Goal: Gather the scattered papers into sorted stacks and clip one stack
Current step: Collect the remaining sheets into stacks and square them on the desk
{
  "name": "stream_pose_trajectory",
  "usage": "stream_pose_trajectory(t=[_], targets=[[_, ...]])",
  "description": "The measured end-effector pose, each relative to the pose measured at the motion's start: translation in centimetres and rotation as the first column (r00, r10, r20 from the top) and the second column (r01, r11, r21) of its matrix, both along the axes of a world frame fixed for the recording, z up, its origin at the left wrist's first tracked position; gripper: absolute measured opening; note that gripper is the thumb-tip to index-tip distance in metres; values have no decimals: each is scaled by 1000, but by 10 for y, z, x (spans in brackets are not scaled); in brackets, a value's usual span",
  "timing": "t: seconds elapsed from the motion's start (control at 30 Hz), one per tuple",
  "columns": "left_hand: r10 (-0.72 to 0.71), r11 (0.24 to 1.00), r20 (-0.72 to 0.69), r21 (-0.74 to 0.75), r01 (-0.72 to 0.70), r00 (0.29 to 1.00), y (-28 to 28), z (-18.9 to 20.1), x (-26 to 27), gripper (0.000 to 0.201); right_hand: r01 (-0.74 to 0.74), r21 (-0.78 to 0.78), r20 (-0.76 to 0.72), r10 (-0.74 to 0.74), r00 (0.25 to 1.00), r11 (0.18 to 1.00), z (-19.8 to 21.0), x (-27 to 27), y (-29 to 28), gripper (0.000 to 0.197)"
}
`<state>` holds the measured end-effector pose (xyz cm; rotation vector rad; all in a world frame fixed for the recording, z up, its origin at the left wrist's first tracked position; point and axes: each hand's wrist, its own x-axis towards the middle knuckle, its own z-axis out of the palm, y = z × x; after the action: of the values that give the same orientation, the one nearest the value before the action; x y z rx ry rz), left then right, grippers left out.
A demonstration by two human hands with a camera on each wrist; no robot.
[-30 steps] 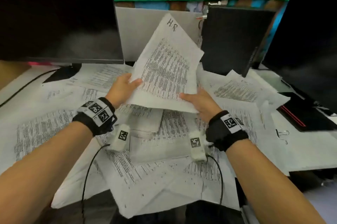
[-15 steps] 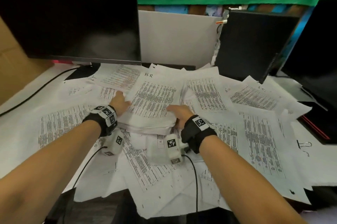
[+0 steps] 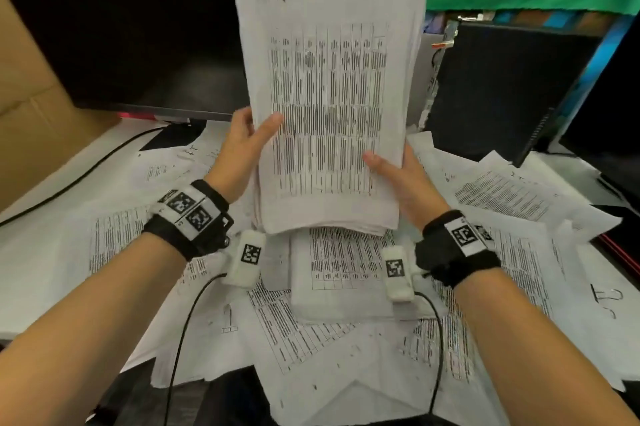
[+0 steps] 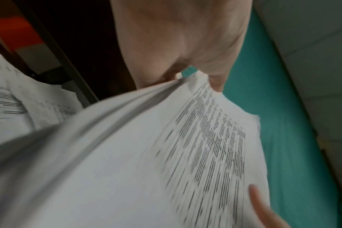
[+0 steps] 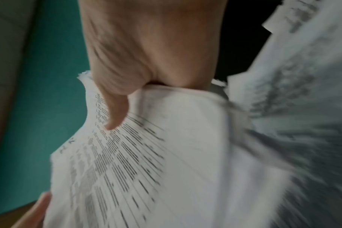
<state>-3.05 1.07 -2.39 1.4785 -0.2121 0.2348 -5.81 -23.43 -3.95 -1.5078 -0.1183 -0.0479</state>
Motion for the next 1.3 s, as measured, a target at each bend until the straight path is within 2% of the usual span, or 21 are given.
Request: stream_pose_trajectory(t=[0.07, 0.17, 0.27, 0.33, 0.4, 0.47, 0.57, 0.63, 0.67, 0.77, 0.83, 0.9, 0.93, 0.97, 1.03, 1.1, 1.13, 1.17, 1.2, 1.23, 1.3], targets=[[-9, 998, 79, -60, 14, 997, -4, 11, -5, 47, 35, -62, 84, -30, 996, 997, 21, -8, 2, 77], [2, 999, 145, -47, 5, 989, -13, 19, -15, 45, 121, -100, 206, -99, 974, 988, 37, -13, 8, 56], [53, 997, 307, 31, -66, 950, -33, 33, -31, 33, 235, 6, 294, -226, 929, 972, 47, -18, 21, 27], [130, 991, 456, -27, -133, 881, -47, 50, -43, 29, 264, 98, 345, -281, 895, 960, 58, -20, 27, 25], [141, 990, 535, -78, -118, 833, -48, 62, -51, 25, 230, 186, 363, -285, 887, 955, 67, -19, 26, 34], [61, 998, 488, -21, -58, 871, -40, 62, -51, 27, 207, 170, 346, -255, 903, 963, 61, -17, 17, 44], [-140, 980, 110, 160, 121, 984, -15, 20, -45, 25, 140, 36, 180, -144, 973, 990, 23, -16, -3, 43], [-146, 965, -86, 206, 161, 986, -5, -15, -46, 30, 124, 28, 38, -125, 991, 992, -6, -20, -4, 36], [-138, 968, -105, 197, 157, 985, -4, -27, -48, 34, 131, 43, -2, -131, 991, 990, -17, -23, 3, 36], [-122, 975, -91, 176, 137, 988, -12, -31, -55, 33, 128, 8, -31, -128, 991, 992, -25, -23, 26, 73], [-115, 979, -56, 163, 123, 992, -14, -27, -51, 28, 209, 54, -45, -207, 977, 976, -23, -12, 29, 81], [-41, 998, -59, 43, 44, 997, -11, -29, -48, 23, 280, 97, -114, -269, 956, 955, -24, -3, 26, 48], [9, 1000, -113, 5, -9, 994, -9, -36, -46, 14, 269, 55, -163, -257, 952, 961, -32, -2, 25, 24], [43, 998, -218, -24, -50, 975, -10, -38, -51, 12, 202, -50, -178, -207, 962, 978, -39, -5, 24, 15], [42, 999, -285, -18, -49, 958, -14, -47, -59, 24, 132, -296, -149, -182, 972, 946, -45, -13, 25, 22], [109, 991, -265, -49, -126, 958, -22, -38, -57, 28, 190, -239, -79, -214, 974, 952, -26, -15, 24, 27], [126, 987, -275, -62, -148, 953, -25, -29, -51, 27, 243, -306, 39, -243, 969, 921, -13, -11, 23, 21], [214, 976, -274, 19, -217, 938, -27, -20, -47, 24, 284, -324, 120, -259, 958, 902, -2, -6, 21, 14], [269, 962, -236, 17, -273, 934, -26, -15, -36, 19, 304, -325, 159, -265, 951, 896, 6, 0, 18, 16], [314, 949, -218, 32, -315, 924, -22, -13, -27, 16, 298, -315, 147, -264, 953, 901, 9, 5, 15, 27], [303, 942, -198, 210, -261, 932, -17, -17, -18, 16, 233, -247, 29, -234, 972, 940, 4, 7, 9, 33]])
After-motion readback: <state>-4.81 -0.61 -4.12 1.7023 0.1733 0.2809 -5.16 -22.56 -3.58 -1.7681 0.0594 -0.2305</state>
